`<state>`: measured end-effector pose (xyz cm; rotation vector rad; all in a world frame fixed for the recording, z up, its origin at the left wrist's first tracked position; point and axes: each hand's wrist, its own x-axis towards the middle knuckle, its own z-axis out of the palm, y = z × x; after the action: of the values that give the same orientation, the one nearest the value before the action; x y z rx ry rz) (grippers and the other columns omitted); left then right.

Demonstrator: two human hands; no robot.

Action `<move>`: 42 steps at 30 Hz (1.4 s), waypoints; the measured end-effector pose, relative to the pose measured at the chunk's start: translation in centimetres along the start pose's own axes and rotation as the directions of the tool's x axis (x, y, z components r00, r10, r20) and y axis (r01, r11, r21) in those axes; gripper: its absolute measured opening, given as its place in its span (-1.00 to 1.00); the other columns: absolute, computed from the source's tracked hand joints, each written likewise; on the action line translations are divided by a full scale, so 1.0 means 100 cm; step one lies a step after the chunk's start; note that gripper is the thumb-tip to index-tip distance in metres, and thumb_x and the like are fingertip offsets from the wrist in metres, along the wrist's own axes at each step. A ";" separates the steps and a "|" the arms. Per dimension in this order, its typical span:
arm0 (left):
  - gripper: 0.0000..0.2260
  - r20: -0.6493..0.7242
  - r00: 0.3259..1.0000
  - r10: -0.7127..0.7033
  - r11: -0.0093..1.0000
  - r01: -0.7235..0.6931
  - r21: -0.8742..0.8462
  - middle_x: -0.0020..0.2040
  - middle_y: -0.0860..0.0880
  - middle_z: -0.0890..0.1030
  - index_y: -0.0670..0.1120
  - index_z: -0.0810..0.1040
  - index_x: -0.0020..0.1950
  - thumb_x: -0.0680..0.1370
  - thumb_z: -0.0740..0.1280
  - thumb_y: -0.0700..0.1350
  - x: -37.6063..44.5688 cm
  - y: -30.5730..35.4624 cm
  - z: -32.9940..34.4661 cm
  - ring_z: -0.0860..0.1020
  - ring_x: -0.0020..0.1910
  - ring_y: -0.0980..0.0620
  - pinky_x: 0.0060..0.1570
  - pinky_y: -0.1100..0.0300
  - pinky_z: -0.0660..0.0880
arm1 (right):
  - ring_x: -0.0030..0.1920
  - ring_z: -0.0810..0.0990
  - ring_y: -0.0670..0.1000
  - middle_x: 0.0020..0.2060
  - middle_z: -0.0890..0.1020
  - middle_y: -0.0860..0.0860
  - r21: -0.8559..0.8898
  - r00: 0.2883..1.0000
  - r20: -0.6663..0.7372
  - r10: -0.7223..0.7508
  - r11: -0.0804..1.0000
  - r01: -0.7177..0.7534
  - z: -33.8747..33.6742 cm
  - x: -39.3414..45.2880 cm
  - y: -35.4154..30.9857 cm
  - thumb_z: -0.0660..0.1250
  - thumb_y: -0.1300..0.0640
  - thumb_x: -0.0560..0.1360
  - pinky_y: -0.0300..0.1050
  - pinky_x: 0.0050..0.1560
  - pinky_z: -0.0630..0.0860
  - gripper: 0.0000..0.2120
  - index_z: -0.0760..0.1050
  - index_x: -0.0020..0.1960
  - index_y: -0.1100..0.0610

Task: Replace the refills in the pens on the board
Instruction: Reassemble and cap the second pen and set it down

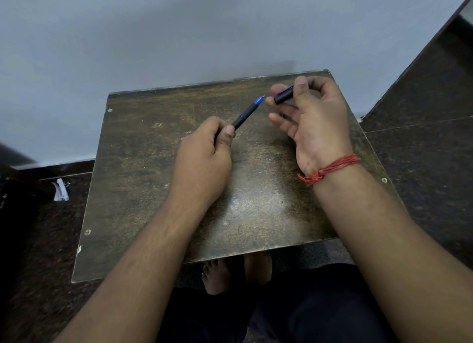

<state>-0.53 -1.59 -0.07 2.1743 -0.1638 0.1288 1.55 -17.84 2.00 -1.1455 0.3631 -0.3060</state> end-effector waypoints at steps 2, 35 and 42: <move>-0.83 0.011 1.000 0.010 1.000 -0.010 0.006 -0.31 -0.04 0.57 -0.04 0.54 -0.06 0.65 0.21 -0.03 0.000 0.000 0.000 0.41 -0.42 0.11 -0.41 0.10 0.34 | -0.11 0.73 0.12 -0.08 0.72 0.14 0.032 1.000 0.006 -0.028 0.999 0.027 -0.001 0.002 0.002 0.23 0.15 0.66 -0.09 -0.24 0.61 -0.93 0.38 0.01 0.11; -0.84 -0.077 0.996 0.038 0.998 -0.041 -0.043 -0.41 0.01 0.47 -0.08 0.54 -0.11 0.63 0.23 -0.12 -0.004 0.003 0.001 0.36 -0.45 0.11 -0.48 0.27 0.22 | -0.23 0.66 0.04 -0.29 0.65 0.09 -0.138 0.966 0.258 -0.003 0.990 0.040 0.018 -0.011 0.011 0.27 0.35 0.61 0.15 -0.08 0.65 -0.85 0.38 -0.08 0.16; -0.83 -0.119 0.992 0.051 0.998 -0.054 -0.028 -0.38 -0.01 0.51 -0.09 0.54 -0.11 0.63 0.22 -0.10 -0.007 0.001 0.000 0.39 -0.42 0.06 -0.43 0.13 0.28 | -0.25 0.64 0.02 -0.29 0.63 0.09 -0.137 0.964 0.266 0.005 0.990 0.033 0.026 -0.016 0.012 0.24 0.35 0.62 0.20 -0.03 0.64 -0.86 0.37 -0.05 0.16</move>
<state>-1.21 -1.61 -0.06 2.1254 -0.1543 0.2826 1.28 -14.54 2.06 -1.3100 0.1410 -0.1373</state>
